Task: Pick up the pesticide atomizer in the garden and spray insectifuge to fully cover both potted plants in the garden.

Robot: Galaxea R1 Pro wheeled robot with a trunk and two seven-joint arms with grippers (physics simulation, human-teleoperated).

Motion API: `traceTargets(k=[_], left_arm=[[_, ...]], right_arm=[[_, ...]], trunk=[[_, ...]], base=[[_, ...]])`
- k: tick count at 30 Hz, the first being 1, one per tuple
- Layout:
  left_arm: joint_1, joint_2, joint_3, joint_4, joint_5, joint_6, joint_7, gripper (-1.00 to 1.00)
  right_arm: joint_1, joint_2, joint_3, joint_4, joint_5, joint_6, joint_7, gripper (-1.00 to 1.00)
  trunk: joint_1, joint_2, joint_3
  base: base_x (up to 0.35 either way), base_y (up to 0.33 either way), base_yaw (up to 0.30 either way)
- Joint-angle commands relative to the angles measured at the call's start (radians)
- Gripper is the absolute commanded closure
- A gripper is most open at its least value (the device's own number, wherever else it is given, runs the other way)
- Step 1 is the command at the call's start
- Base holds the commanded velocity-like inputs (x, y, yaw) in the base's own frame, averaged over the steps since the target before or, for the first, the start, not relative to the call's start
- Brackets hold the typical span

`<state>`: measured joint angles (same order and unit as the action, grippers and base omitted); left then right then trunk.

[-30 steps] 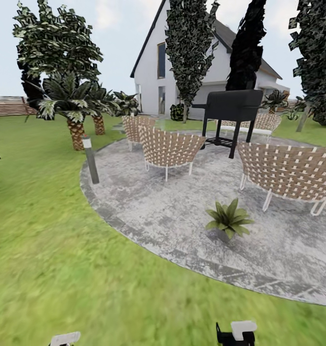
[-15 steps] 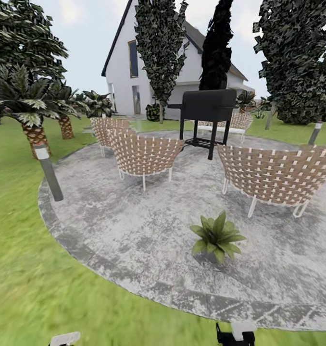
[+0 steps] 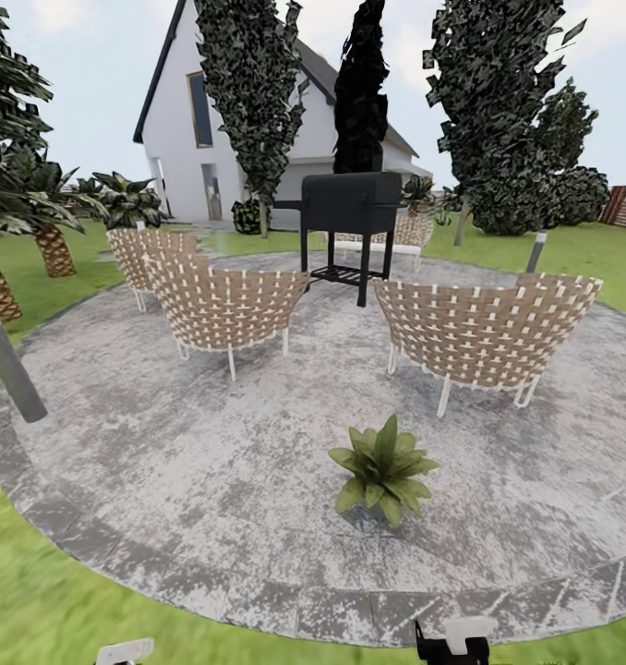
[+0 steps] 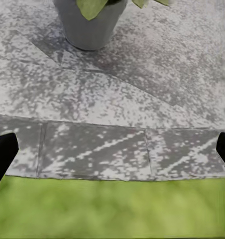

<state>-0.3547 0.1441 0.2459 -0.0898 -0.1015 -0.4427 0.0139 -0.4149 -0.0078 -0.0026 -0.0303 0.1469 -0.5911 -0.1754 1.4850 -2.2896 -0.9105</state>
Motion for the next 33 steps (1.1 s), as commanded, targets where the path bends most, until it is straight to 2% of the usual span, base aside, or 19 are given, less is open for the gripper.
traceTargets(k=[1,17,23,29,33], left_arm=[[0.000,0.000,0.007,0.001,-0.011,-0.004,0.001,1.00],[-0.001,0.000,0.009,0.001,-0.009,-0.005,0.001,1.00],[-0.001,0.000,0.010,0.000,-0.010,-0.004,0.001,1.00],[-0.001,0.003,0.008,-0.001,-0.011,-0.005,0.001,1.00],[-0.001,0.003,-0.001,-0.006,-0.017,-0.003,-0.003,1.00]], right_arm=[[-0.001,0.000,0.000,0.001,0.011,-0.001,-0.009,-1.00],[-0.001,0.000,0.000,0.001,0.010,-0.001,-0.009,-1.00],[-0.001,0.011,0.000,0.001,0.010,-0.001,-0.009,-1.00],[-0.001,0.014,0.002,-0.004,0.011,0.000,0.009,-1.00],[-0.001,0.014,0.007,-0.007,0.012,0.002,0.078,-1.00]], trunk=[[0.000,0.000,-0.001],[0.000,0.000,-0.001],[0.000,0.000,-0.001],[0.000,0.000,-0.001],[0.000,0.000,-0.001]], base=[[0.072,0.000,-0.300],[0.006,0.000,-0.300],[0.000,0.000,-0.293],[0.000,0.000,-0.044],[0.000,0.000,-0.001]])
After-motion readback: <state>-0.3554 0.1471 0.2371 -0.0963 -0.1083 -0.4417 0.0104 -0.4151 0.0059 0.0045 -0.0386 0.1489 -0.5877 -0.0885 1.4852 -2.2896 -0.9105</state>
